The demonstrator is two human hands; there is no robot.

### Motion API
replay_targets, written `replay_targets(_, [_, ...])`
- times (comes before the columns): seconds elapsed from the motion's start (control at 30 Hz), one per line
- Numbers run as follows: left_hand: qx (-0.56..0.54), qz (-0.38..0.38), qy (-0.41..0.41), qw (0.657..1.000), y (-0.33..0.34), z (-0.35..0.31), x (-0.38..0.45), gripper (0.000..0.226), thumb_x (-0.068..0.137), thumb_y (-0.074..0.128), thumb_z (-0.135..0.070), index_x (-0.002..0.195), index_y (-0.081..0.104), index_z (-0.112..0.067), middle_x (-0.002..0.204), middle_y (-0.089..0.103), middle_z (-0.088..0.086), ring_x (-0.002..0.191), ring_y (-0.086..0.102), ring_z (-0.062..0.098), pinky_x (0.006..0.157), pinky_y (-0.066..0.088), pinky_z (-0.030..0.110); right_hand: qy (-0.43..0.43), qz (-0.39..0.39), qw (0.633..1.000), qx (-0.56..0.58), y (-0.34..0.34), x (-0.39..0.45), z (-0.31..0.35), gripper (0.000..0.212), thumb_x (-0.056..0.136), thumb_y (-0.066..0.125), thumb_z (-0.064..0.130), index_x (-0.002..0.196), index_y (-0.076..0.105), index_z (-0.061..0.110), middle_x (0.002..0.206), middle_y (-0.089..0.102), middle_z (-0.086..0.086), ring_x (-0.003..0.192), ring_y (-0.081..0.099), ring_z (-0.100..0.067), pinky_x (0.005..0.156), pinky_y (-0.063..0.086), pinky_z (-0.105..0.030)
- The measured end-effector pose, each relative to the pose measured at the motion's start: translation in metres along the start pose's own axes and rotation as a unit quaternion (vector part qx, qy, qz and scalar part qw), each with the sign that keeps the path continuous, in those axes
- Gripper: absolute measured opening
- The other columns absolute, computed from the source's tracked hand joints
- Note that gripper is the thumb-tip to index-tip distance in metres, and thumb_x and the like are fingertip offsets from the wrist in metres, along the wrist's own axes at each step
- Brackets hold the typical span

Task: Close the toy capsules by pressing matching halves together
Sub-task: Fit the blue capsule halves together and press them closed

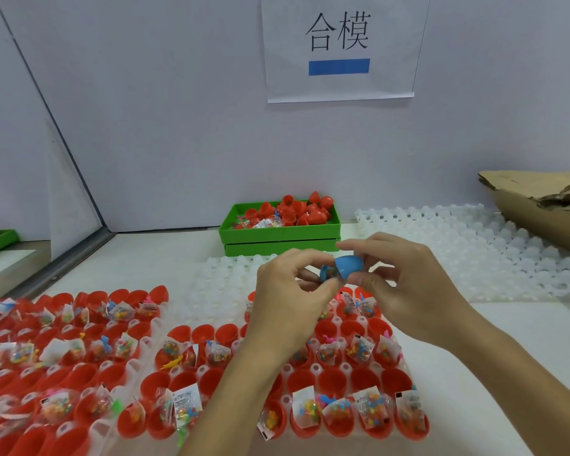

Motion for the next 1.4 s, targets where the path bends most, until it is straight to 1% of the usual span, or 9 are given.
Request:
replay_targets(0.17, [-0.033,0.03,-0.022,0.999,0.0,-0.001,0.0,0.029,0.082,0.078,-0.018,0.11,0.074,-0.024,0.103,0.069,-0.01,0.086,0.067,0.002,0.068,0.053,0.01,0.054,-0.034,0.995,0.07,-0.005,0.002,-0.007,0.036,0.083,0.069,-0.007,0.111,0.072,0.015,0.093,0.07,0.008,0.075,0.07,-0.011,0.071,0.059,-0.021])
replay_targets(0.53, [-0.01,-0.021,0.016,1.0,0.008,-0.006,-0.004,0.017,0.088,0.072,-0.014,0.104,0.077,-0.017,0.097,0.069,-0.007,0.085,0.065,0.005,0.066,0.056,0.013,0.072,-0.036,0.991,0.109,-0.004,0.001,-0.01,0.036,0.082,0.071,-0.006,0.113,0.072,0.012,0.083,0.075,0.006,0.072,0.074,-0.014,0.073,0.06,-0.024])
replay_targets(0.67, [-0.02,-0.021,-0.007,1.0,0.001,-0.002,0.0,0.013,0.088,0.071,-0.012,0.098,0.079,-0.018,0.092,0.073,-0.006,0.079,0.068,0.008,0.067,0.058,0.02,0.079,-0.032,0.99,0.113,-0.001,0.001,-0.006,0.038,0.082,0.072,-0.005,0.109,0.072,0.021,0.077,0.076,0.008,0.071,0.073,-0.01,0.072,0.057,-0.017])
replay_targets(0.77, [-0.04,-0.019,-0.033,0.998,-0.001,-0.001,0.0,0.012,0.086,0.073,-0.012,0.093,0.078,-0.021,0.087,0.074,-0.004,0.073,0.069,0.009,0.06,0.055,0.018,0.086,-0.032,0.987,0.131,0.002,0.001,-0.003,0.041,0.082,0.072,-0.005,0.103,0.07,0.03,0.079,0.076,0.005,0.072,0.074,-0.011,0.071,0.057,-0.016])
replay_targets(0.87, [-0.059,-0.007,-0.057,0.997,-0.001,0.003,0.001,0.014,0.087,0.073,-0.015,0.1,0.075,-0.018,0.091,0.072,-0.001,0.076,0.07,0.012,0.053,0.053,0.016,0.091,-0.034,0.985,0.145,0.003,0.001,-0.001,0.042,0.082,0.071,-0.005,0.099,0.07,0.034,0.084,0.076,0.005,0.072,0.074,-0.012,0.069,0.056,-0.015])
replay_targets(1.0, [-0.046,-0.004,-0.049,0.998,0.0,0.003,0.0,0.018,0.088,0.071,-0.015,0.105,0.076,-0.018,0.095,0.073,-0.002,0.076,0.07,0.009,0.06,0.056,0.017,0.099,-0.033,0.983,0.154,0.004,0.0,0.001,0.041,0.083,0.07,-0.005,0.1,0.071,0.032,0.083,0.077,0.0,0.071,0.074,-0.013,0.071,0.059,-0.02])
replay_targets(1.1, [-0.057,-0.026,-0.041,0.997,-0.001,0.003,0.001,0.018,0.087,0.072,-0.01,0.102,0.077,-0.018,0.095,0.072,-0.005,0.074,0.07,0.007,0.061,0.055,0.015,0.103,-0.037,0.978,0.179,0.003,0.001,0.002,0.042,0.083,0.069,-0.007,0.098,0.071,0.032,0.086,0.077,0.005,0.074,0.075,-0.013,0.07,0.058,-0.017])
replay_targets(1.23, [-0.088,-0.04,-0.05,0.994,-0.002,0.003,0.001,0.016,0.086,0.074,-0.01,0.098,0.079,-0.019,0.094,0.075,0.0,0.074,0.073,0.015,0.066,0.062,0.028,0.116,-0.047,0.968,0.22,0.002,0.001,0.003,0.039,0.084,0.068,-0.008,0.101,0.071,0.027,0.09,0.077,0.004,0.077,0.076,-0.015,0.072,0.058,-0.018])
replay_targets(1.4, [-0.062,-0.046,-0.031,0.997,-0.003,0.001,0.002,0.014,0.085,0.075,-0.011,0.093,0.079,-0.021,0.092,0.074,-0.007,0.075,0.071,0.012,0.068,0.062,0.03,0.138,-0.053,0.959,0.244,0.003,0.001,0.002,0.032,0.085,0.068,-0.003,0.102,0.073,0.024,0.093,0.076,0.011,0.079,0.076,-0.013,0.07,0.056,-0.015])
Point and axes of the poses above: each hand's wrist, its own x-axis towards the middle knuckle, its own y-axis out of the palm, z = x × y, the point moved 3 cm from there along x, towards the middle knuckle
